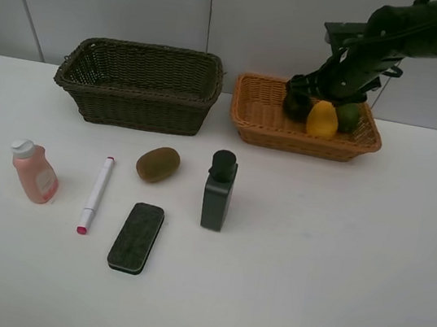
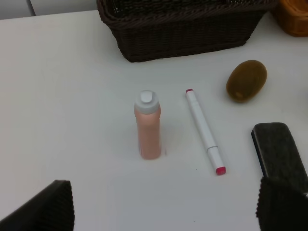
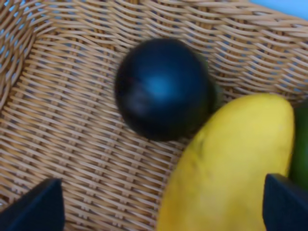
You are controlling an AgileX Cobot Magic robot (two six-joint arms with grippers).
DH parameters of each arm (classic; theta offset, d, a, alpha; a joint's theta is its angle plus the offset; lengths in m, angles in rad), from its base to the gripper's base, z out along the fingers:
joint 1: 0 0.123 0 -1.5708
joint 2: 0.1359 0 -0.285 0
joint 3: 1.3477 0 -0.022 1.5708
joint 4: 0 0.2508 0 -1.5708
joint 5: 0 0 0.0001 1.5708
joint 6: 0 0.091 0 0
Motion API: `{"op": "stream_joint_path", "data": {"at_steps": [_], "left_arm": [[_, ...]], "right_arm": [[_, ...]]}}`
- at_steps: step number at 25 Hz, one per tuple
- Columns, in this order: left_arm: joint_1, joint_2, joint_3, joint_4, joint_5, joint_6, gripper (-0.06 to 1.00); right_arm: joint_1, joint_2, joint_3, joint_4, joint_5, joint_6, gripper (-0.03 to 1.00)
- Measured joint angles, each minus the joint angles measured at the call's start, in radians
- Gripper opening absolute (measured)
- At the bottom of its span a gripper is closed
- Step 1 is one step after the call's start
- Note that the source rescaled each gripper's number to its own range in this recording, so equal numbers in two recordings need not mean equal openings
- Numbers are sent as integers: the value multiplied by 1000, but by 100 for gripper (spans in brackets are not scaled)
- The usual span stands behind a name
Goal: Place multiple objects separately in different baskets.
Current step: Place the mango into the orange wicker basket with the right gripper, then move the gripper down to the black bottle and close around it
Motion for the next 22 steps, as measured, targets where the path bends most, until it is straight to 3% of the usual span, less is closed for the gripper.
{"op": "stream_joint_path", "data": {"at_steps": [15, 22], "left_arm": [[0, 0, 0, 0, 0, 0, 100], [0, 0, 0, 0, 0, 0, 100]], "right_arm": [[10, -94, 0, 76, 103, 3, 100], [115, -172, 0, -6, 223, 187, 100]]}}
